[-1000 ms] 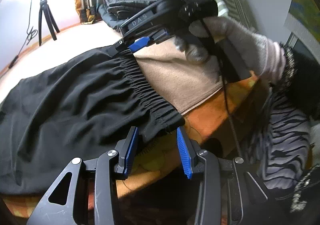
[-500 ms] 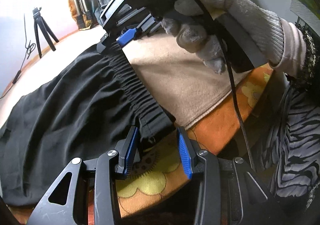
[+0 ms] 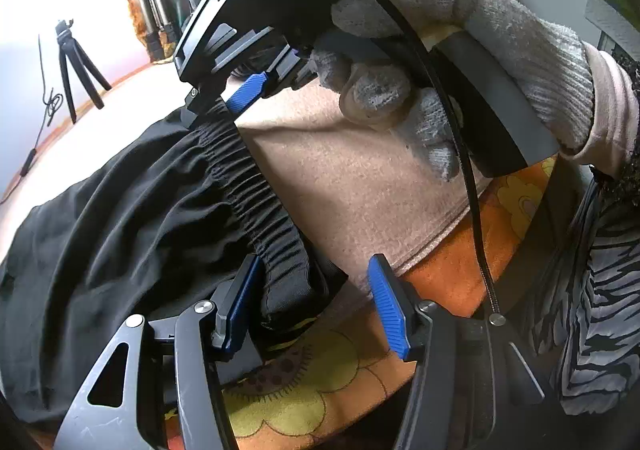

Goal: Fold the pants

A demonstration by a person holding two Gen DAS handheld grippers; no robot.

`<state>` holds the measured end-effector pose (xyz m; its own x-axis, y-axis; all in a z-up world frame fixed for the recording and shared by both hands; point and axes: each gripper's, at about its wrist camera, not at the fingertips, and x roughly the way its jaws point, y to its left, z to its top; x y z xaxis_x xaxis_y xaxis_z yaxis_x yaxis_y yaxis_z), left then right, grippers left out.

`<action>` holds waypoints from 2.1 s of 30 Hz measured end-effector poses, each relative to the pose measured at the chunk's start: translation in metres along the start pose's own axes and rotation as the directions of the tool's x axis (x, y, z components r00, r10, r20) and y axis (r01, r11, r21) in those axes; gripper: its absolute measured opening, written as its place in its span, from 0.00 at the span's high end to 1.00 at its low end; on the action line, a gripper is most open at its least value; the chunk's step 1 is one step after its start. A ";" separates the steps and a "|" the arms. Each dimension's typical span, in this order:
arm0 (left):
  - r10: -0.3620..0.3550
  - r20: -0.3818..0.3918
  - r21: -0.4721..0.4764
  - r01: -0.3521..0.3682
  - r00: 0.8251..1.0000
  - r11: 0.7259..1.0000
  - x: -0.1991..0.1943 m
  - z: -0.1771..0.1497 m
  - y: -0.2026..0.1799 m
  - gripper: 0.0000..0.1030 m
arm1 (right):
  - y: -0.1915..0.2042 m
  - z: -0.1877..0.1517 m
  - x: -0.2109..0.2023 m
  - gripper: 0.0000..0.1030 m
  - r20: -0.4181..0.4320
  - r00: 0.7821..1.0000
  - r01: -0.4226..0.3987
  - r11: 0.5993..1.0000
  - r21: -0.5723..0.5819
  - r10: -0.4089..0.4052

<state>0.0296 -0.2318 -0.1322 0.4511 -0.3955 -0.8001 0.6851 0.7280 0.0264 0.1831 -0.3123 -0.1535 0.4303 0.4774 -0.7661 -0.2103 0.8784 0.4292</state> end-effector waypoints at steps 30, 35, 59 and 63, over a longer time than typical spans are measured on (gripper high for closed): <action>-0.118 0.126 -0.194 0.141 0.985 0.971 -0.028 0.000 0.037 0.81 | -0.022 -0.002 0.001 0.73 0.019 0.994 -0.110 0.979 0.171 0.108; -0.124 0.165 -0.238 0.161 0.979 0.958 -0.041 0.000 0.047 0.86 | -0.010 0.005 -0.013 0.78 0.072 0.989 -0.140 0.973 0.183 0.129; -0.043 0.321 -0.434 0.187 0.946 0.881 -0.128 -0.045 0.140 0.88 | 0.141 0.035 -0.014 0.84 0.154 0.971 -0.188 0.982 0.015 0.183; -0.002 0.333 -0.495 0.177 0.943 0.851 -0.142 -0.065 0.168 0.88 | 0.178 0.048 0.002 0.90 0.135 0.974 -0.180 0.983 -0.025 0.181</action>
<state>0.0433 -0.0172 -0.0524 0.6143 -0.5609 -0.5550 0.3797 0.8267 -0.4152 0.1889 -0.1557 -0.0558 0.4994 0.6211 -0.6041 -0.3059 0.7787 0.5477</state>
